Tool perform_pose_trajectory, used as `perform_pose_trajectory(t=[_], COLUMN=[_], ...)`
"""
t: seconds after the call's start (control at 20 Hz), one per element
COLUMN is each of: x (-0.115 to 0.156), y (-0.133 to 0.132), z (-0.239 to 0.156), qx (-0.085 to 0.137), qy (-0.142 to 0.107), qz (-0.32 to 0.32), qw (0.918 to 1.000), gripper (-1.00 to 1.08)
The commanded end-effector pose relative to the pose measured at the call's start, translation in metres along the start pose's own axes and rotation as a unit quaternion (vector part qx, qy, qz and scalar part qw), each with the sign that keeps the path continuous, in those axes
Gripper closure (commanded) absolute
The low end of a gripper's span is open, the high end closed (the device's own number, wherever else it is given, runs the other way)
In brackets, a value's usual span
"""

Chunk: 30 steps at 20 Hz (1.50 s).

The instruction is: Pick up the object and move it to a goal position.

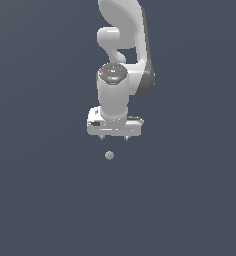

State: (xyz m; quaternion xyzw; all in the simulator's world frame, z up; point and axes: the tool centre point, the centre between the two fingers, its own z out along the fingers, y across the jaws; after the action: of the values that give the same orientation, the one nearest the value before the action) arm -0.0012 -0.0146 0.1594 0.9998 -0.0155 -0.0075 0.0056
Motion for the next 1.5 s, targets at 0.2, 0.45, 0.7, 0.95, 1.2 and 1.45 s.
perform_pose_trajectory(t=[0.2, 0.45, 0.7, 0.95, 1.2, 1.45], x=[0.004, 0.011, 0.011, 0.013, 0.015, 0.015], y=[-0.007, -0.021, -0.019, -0.011, 0.004, 0.018], z=[-0.006, -0.017, -0.013, 0.005, 0.04, 0.072], qx=[0.006, 0.016, 0.015, 0.015, 0.012, 0.009], qy=[0.007, 0.019, 0.018, 0.016, 0.012, 0.008], qz=[-0.005, -0.016, -0.011, 0.011, 0.051, 0.088], qw=[0.9999, 0.9996, 0.9997, 0.9997, 0.9985, 0.996], gripper=[-0.92, -0.92, -0.92, -0.92, -0.92, -0.92])
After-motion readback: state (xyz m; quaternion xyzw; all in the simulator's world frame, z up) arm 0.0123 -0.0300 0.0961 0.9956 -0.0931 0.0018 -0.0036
